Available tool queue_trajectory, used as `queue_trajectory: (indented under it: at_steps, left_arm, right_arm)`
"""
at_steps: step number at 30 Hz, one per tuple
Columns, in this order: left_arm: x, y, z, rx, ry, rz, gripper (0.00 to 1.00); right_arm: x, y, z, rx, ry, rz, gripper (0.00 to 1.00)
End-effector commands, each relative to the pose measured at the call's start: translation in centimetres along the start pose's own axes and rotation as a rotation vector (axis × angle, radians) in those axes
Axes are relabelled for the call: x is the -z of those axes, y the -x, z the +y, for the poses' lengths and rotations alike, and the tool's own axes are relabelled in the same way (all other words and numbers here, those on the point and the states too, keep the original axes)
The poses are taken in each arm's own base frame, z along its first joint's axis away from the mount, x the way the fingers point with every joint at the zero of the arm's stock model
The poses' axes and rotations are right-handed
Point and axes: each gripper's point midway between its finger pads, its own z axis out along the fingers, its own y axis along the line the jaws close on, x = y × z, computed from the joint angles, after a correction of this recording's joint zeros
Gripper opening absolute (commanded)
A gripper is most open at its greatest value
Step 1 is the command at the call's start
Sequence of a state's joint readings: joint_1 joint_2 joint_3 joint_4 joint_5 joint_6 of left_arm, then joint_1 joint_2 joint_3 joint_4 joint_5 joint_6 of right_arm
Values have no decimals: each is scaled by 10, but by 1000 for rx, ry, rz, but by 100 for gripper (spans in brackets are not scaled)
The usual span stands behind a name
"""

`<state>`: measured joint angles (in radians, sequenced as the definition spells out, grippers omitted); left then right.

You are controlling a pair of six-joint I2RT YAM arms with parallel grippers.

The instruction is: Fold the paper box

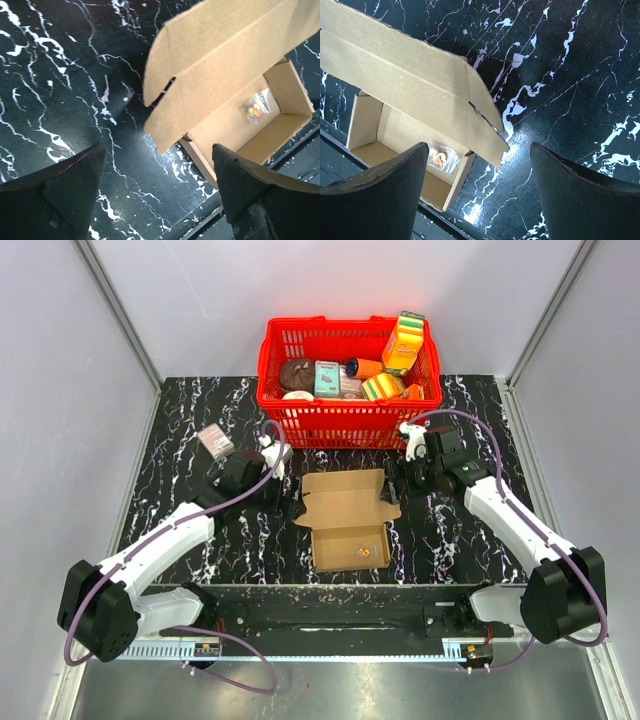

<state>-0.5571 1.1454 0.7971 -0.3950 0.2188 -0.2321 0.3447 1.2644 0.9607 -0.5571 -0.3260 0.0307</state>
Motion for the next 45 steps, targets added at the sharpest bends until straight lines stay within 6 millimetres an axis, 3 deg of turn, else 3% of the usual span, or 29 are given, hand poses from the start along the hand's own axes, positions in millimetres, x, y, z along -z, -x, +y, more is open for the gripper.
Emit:
queue_trajectory:
  at_steps: [1,14,30,38,45]
  left_arm:
    - [0,33,5,-36,50,-86,90]
    - [-18,34,-1,-50,0,-60,88]
    - [-35,34,-6,-35,-45,-41,86]
    - [-35,36,-10,-27,-67,-46,69]
    - [-30,32,-9,-28,-54,-25,61]
  right_arm:
    - [-6,12,-2,33,7,-30,87]
    - [-17,12,-8,68,22,5,73]
    - [-26,8,0,51,103,32,56]
    - [-21,9,4,45,124,28,48]
    - [-12,9,5,45,112,32,43]
